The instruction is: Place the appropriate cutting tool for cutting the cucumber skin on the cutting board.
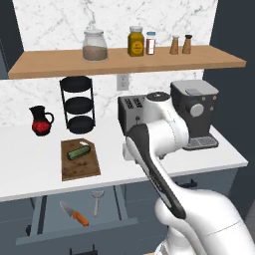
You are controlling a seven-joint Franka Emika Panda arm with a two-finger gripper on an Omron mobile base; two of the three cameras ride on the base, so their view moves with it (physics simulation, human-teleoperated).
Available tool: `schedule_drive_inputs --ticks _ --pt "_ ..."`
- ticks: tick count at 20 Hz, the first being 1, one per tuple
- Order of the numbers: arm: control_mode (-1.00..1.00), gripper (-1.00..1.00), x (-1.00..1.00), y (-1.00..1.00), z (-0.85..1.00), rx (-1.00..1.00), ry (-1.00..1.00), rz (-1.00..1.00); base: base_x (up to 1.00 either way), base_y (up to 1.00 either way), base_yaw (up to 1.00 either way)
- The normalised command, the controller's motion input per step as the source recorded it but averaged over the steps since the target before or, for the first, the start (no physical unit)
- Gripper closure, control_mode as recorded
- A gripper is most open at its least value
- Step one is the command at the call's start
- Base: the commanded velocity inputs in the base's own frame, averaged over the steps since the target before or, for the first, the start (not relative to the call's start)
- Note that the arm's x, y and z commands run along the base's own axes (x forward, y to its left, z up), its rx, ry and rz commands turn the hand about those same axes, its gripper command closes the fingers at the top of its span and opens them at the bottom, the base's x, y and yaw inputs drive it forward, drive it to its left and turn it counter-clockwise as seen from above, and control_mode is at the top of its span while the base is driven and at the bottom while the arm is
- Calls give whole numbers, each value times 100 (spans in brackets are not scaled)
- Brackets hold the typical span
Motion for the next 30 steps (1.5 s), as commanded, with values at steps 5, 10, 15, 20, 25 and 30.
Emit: schedule_drive_inputs --ticks 5,10,15,20,25,30 --pt "-100 -100 0 100 -65 0 15 0 0 0 0" --pt "-100 -100 3 100 -72 -1 18 0 0 0 0" --pt "-100 -100 18 71 -71 0 19 0 0 0 0" --pt "-100 -100 4 6 -55 4 12 0 0 0 0" --pt "-100 -100 32 5 -58 6 1 0 0 0 0" --pt "-100 -100 28 0 -56 8 1 -1 0 0 0"
